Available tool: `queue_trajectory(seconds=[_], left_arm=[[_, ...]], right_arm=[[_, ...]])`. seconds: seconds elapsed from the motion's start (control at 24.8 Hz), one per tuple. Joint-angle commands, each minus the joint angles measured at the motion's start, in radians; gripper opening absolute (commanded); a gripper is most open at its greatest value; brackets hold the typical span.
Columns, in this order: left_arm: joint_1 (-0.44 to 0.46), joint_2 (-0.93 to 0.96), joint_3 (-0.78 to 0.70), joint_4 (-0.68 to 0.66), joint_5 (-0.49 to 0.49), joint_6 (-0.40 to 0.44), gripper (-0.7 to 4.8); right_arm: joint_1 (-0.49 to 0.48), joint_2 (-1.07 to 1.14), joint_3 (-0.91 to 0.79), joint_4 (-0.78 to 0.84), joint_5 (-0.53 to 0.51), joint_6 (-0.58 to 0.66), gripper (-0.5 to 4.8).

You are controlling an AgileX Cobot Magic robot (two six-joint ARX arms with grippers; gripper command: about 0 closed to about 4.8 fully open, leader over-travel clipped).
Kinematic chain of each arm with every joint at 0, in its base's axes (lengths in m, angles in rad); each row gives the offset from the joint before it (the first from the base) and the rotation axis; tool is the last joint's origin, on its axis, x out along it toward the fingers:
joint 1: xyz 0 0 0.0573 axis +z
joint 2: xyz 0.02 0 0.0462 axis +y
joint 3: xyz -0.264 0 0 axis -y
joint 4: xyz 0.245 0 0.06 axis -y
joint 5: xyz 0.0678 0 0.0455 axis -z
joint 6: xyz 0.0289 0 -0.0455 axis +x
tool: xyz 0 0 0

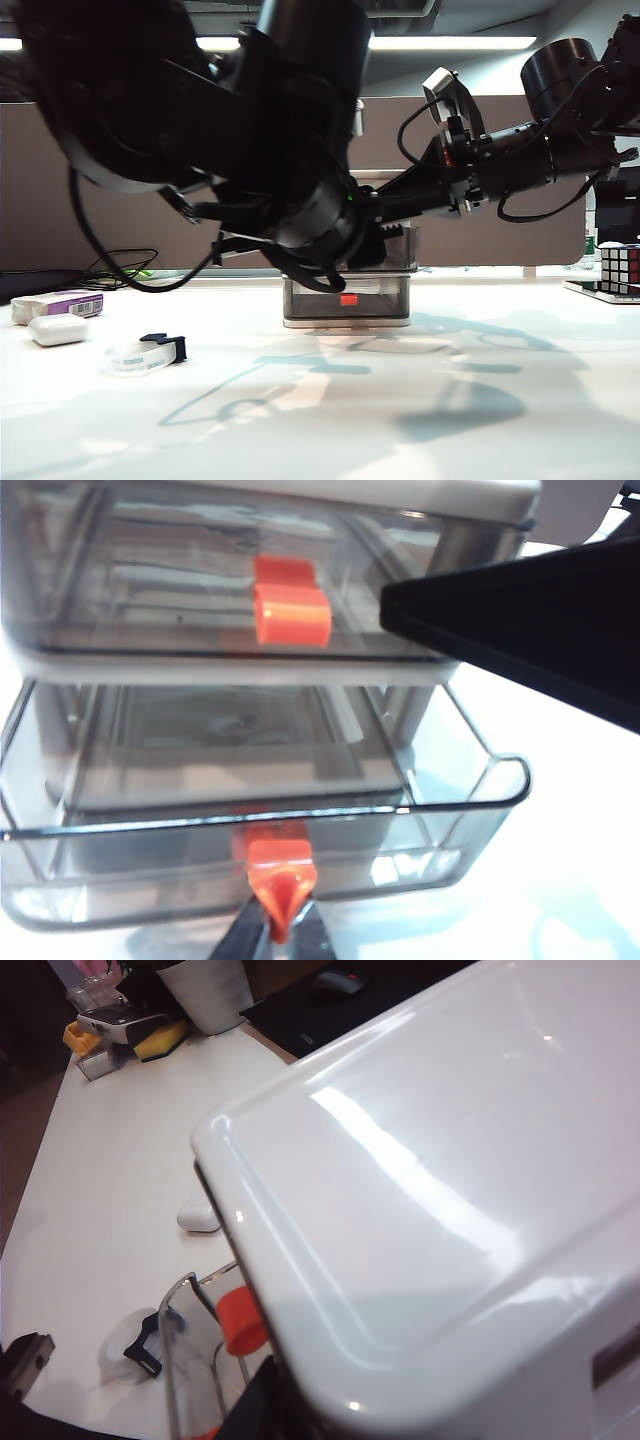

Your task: Open the second layer of the drawer on the table, pick up the transparent tape on the table and put it in, and finally close the drawer.

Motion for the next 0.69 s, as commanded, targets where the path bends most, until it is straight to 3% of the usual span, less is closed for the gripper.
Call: queue_trajectory(seconds=[0.04, 0.48, 0.52, 0.65, 0.69], left_arm=[[-0.017, -0.035, -0.024, -0.006, -0.003, -0.037, -0.05], [-0.083, -0.076, -0.066, -0.098, -0.062, -0.052, -0.04], [-0.082, -0.076, -0.066, -0.110, -0.061, -0.052, 0.13], [-0.082, -0.076, -0.066, -0.141, -0.061, -0.052, 1.79], [-0.082, -0.076, -0.066, -0.148, -0.061, -0.052, 2.05]], right_arm=[[0.013, -0.001, 0.014, 0.019, 0.021, 0.003, -0.05], [0.039, 0.000, 0.013, 0.017, 0.019, 0.015, -0.05], [0.039, 0.000, 0.013, 0.017, 0.018, 0.018, -0.05], [0.039, 0.000, 0.013, 0.016, 0.015, 0.022, -0.05], [0.039, 0.000, 0.013, 0.016, 0.014, 0.022, -0.05]])
